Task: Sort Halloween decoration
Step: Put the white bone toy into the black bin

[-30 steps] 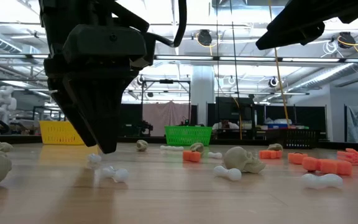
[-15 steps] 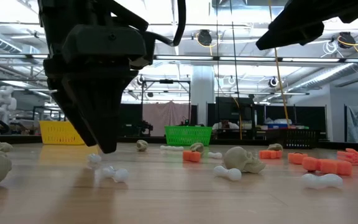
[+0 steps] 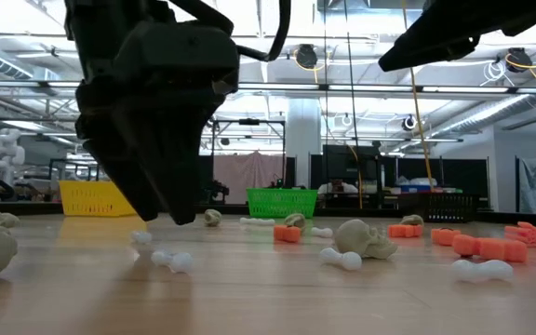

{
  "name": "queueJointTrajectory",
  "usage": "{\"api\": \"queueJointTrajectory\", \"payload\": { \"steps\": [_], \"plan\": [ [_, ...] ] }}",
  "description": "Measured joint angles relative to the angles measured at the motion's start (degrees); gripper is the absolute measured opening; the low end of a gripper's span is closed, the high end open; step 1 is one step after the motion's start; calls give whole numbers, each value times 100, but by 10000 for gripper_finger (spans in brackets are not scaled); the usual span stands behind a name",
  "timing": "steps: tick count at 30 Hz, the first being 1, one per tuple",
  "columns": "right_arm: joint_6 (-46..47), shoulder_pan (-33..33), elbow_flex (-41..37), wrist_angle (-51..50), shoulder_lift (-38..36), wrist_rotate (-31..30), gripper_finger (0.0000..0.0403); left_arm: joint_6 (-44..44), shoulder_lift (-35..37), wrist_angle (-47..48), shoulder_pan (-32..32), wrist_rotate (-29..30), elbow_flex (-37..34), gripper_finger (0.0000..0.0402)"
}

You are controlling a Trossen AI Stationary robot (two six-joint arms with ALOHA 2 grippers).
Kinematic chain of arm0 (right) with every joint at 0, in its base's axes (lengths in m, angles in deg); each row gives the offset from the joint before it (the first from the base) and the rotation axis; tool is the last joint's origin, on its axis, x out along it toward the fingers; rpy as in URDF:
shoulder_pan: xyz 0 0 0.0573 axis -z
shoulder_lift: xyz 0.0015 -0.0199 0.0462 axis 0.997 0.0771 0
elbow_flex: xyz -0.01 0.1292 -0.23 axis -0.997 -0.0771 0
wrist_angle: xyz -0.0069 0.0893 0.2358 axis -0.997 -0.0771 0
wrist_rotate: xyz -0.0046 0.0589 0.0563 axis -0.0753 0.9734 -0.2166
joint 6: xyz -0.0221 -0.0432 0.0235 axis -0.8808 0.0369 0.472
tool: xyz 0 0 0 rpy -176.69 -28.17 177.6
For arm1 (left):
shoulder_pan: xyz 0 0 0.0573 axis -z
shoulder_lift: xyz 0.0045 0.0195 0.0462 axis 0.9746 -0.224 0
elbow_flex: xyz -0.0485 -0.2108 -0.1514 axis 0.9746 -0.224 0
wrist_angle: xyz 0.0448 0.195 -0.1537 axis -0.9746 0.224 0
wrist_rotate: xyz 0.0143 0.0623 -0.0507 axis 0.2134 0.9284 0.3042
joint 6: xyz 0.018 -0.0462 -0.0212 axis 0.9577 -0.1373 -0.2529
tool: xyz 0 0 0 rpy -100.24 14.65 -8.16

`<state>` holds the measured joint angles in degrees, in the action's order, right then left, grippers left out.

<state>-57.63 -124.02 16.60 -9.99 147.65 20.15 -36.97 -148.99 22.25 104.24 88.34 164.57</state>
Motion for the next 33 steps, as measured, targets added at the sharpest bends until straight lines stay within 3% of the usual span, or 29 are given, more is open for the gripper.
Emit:
{"api": "queueJointTrajectory", "payload": {
  "steps": [8, 20, 33],
  "plan": [
    [155, 167, -2, 2, -2, -251, 196, -17, 0, -65, 36, -27, 0, 343],
    [190, 163, -2, 0, 0, -226, 196, -19, 0, -75, 36, -728, 0, 343],
    [174, 161, -2, -51, -1, -205, 196, -167, 0, -24, 17, -753, 0, 343]
  ]
}}
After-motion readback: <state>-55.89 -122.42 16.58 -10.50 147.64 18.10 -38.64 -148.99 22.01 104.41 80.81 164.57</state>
